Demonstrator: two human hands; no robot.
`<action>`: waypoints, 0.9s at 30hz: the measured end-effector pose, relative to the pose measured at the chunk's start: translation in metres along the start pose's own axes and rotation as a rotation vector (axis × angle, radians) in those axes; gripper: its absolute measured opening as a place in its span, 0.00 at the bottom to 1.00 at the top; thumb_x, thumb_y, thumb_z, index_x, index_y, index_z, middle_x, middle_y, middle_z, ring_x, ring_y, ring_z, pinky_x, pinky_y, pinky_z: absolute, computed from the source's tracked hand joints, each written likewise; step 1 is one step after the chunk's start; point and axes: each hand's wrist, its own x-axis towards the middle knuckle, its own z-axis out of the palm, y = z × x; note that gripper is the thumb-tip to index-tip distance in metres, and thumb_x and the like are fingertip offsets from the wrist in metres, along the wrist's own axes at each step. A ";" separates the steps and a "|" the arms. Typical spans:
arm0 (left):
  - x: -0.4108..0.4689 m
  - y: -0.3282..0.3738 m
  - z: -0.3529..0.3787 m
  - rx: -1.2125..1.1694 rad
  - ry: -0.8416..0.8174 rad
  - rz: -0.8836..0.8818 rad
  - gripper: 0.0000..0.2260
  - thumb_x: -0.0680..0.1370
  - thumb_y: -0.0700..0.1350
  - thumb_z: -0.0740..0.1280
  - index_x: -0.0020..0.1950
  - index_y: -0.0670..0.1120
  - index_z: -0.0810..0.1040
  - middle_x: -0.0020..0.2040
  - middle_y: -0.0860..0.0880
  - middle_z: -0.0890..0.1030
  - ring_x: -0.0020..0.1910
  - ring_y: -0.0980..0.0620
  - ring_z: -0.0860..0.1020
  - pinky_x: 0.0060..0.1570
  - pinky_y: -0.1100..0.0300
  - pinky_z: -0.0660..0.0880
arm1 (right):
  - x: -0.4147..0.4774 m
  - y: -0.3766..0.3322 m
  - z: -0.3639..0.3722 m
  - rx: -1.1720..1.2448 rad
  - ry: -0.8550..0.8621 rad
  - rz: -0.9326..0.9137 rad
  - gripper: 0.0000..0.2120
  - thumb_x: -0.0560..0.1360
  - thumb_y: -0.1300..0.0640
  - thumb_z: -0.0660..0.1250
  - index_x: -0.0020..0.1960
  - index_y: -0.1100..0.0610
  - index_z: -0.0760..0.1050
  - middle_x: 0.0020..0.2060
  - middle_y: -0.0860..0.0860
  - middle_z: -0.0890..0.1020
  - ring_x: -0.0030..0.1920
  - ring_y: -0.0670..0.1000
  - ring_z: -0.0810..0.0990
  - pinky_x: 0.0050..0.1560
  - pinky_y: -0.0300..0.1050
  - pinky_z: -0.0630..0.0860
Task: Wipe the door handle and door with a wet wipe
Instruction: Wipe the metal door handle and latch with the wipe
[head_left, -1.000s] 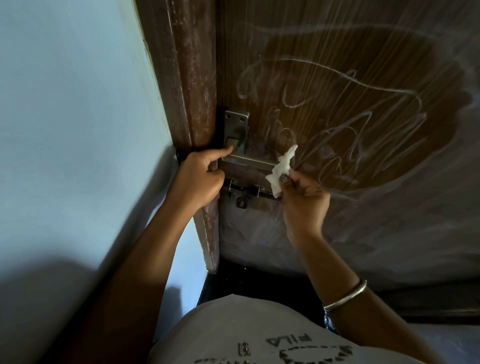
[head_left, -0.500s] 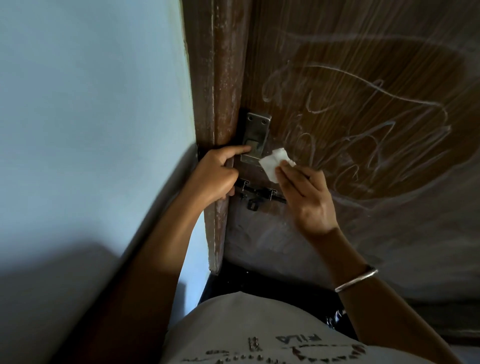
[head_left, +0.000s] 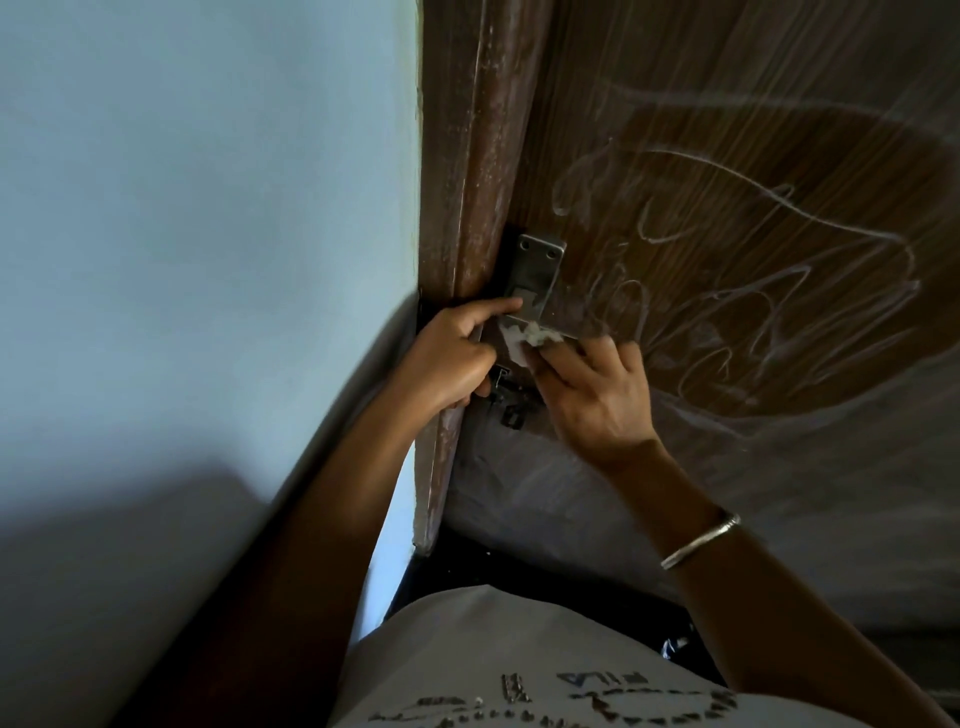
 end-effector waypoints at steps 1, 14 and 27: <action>0.000 -0.001 0.000 -0.010 0.003 -0.001 0.28 0.72 0.32 0.56 0.63 0.60 0.72 0.19 0.54 0.73 0.15 0.59 0.67 0.16 0.68 0.62 | 0.000 0.002 -0.002 0.005 0.015 0.017 0.07 0.75 0.59 0.67 0.47 0.56 0.83 0.42 0.49 0.84 0.40 0.53 0.69 0.34 0.47 0.63; -0.002 -0.003 0.002 -0.071 -0.002 -0.006 0.29 0.71 0.31 0.56 0.62 0.60 0.73 0.20 0.55 0.76 0.17 0.60 0.70 0.17 0.68 0.64 | -0.008 0.006 -0.004 0.022 0.011 0.041 0.11 0.77 0.60 0.62 0.42 0.56 0.83 0.40 0.50 0.84 0.41 0.54 0.69 0.35 0.47 0.61; -0.004 -0.003 0.010 -0.064 0.070 0.080 0.26 0.71 0.32 0.59 0.62 0.57 0.74 0.32 0.53 0.77 0.21 0.60 0.74 0.20 0.70 0.66 | -0.029 0.027 -0.022 0.457 0.040 0.741 0.09 0.75 0.59 0.64 0.49 0.56 0.82 0.39 0.48 0.78 0.39 0.45 0.75 0.37 0.33 0.72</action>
